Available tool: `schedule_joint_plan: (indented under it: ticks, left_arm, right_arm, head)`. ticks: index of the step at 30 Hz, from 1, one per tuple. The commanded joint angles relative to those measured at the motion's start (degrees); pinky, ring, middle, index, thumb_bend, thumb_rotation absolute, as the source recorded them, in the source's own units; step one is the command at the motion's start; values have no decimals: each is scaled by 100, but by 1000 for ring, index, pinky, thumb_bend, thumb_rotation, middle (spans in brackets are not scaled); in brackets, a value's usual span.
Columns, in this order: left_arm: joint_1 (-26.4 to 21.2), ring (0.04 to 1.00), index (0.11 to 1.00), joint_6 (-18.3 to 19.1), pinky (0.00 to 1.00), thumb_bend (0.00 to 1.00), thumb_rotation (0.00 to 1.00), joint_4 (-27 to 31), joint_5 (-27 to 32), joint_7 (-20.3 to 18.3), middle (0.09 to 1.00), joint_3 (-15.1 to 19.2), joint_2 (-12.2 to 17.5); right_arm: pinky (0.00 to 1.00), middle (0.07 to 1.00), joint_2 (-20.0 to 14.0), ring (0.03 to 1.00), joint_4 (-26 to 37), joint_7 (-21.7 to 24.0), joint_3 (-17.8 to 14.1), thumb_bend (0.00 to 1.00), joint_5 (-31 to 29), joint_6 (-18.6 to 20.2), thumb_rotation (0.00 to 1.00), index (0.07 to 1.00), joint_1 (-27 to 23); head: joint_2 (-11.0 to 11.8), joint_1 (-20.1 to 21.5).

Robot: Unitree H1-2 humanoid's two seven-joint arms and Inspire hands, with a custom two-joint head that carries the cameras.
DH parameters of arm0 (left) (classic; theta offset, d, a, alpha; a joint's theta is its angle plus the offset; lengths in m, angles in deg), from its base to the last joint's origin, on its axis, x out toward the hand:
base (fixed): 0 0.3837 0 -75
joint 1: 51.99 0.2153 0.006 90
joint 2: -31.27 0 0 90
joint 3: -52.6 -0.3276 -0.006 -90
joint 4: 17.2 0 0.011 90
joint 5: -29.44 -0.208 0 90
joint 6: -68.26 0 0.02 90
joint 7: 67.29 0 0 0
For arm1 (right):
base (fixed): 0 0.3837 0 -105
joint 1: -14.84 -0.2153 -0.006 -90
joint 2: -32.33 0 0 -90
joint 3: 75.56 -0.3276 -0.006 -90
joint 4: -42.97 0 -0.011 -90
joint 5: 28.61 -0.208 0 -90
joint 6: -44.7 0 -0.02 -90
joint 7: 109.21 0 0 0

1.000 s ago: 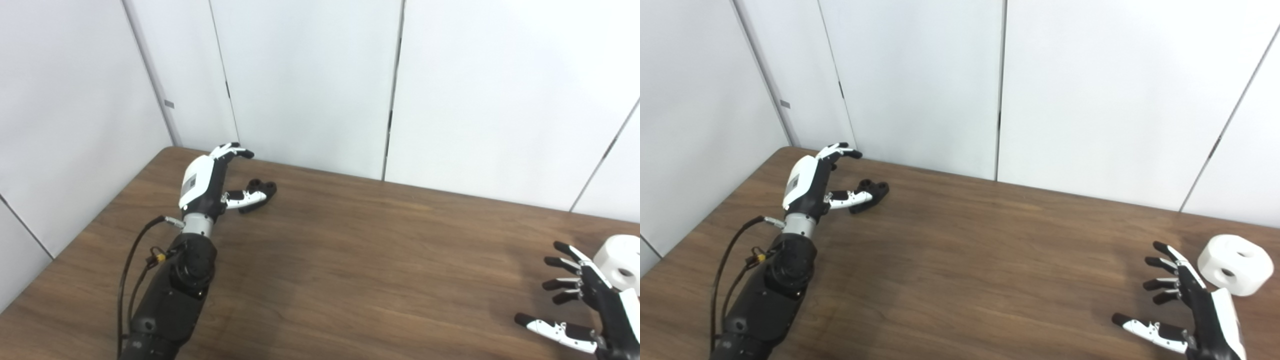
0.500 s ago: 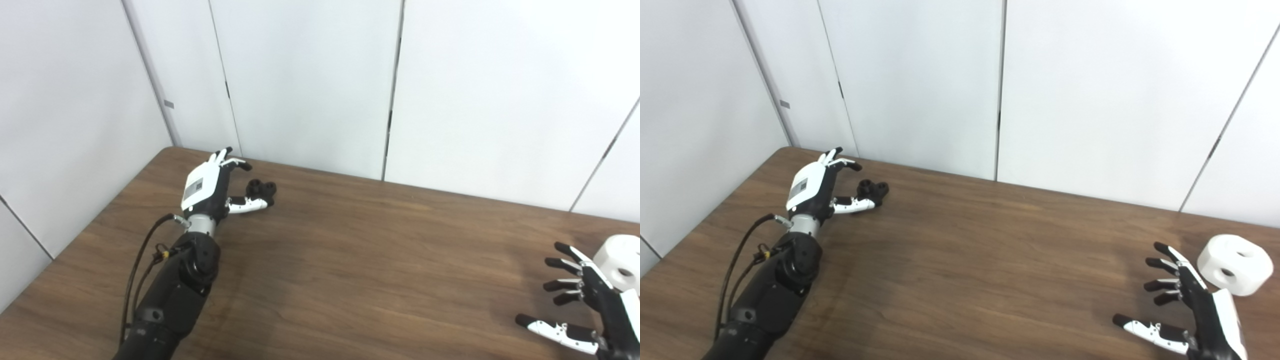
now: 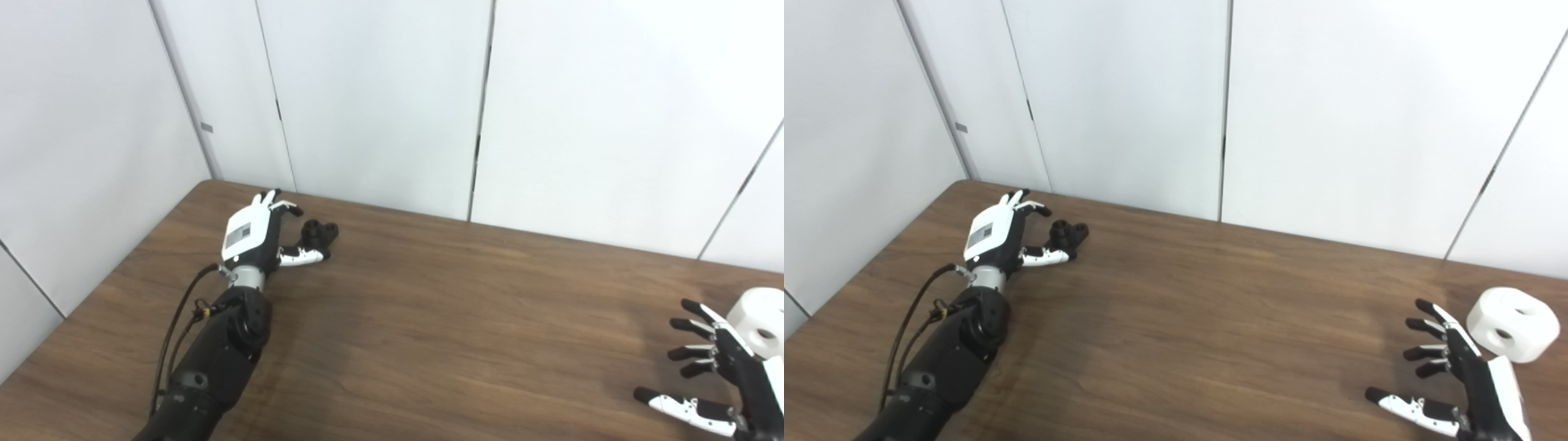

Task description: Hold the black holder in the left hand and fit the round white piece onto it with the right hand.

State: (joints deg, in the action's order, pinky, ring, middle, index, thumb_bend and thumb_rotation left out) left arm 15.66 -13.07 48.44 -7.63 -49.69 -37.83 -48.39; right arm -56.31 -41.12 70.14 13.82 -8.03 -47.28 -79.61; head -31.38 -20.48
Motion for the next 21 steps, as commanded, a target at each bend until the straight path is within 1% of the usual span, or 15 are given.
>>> schedule_joint_plan:
  ticks: [1,4,5,6,8,11,14,18,21]
  left_arm:
    - [-290,1000,707,-23,899,980,300,12,-50,218,960,31,211]
    - [-302,1000,704,-40,890,979,310,-49,-28,238,956,18,210]
    - [-309,1000,701,-102,888,980,309,-97,-16,284,954,17,208]
    - [-316,994,693,-110,865,984,300,-127,1,290,945,20,202]
    - [-333,999,695,-125,880,980,306,-198,19,300,948,13,203]
    - [-354,992,692,-171,851,978,319,-293,46,303,943,-8,219]
    - [-379,994,694,-217,856,967,314,-396,101,307,943,-15,216]
    - [-418,988,700,-217,851,967,313,-529,148,303,936,-33,209]
    - [-416,986,704,-132,843,955,313,-539,179,200,936,-57,203]
  right_arm:
    - [474,769,-89,591,239,-7,-62,724,-50,-38,0,854,-116]
    - [473,770,-98,591,274,9,-61,726,-45,-6,0,857,-111]
    - [474,771,-101,591,284,15,-59,726,-43,1,0,857,-110]
    - [479,772,-100,594,294,20,-61,724,-54,2,0,857,-107]
    - [480,772,-101,595,317,22,-61,724,-55,6,0,857,-97]
    - [466,769,-106,586,354,14,-55,720,-24,22,0,859,-85]
    - [461,772,-113,585,393,29,-52,718,-9,78,0,861,-77]
    - [470,767,-119,584,387,24,-53,718,-22,78,0,857,-73]
    - [471,764,-129,584,400,13,-52,717,-3,58,0,857,-62]
  head:
    - [-9,-1]
    - [-28,15]
    - [-33,13]
    - [-37,12]
    - [-53,22]
    - [-68,27]
    - [-79,34]
    - [-85,50]
    - [-101,54]
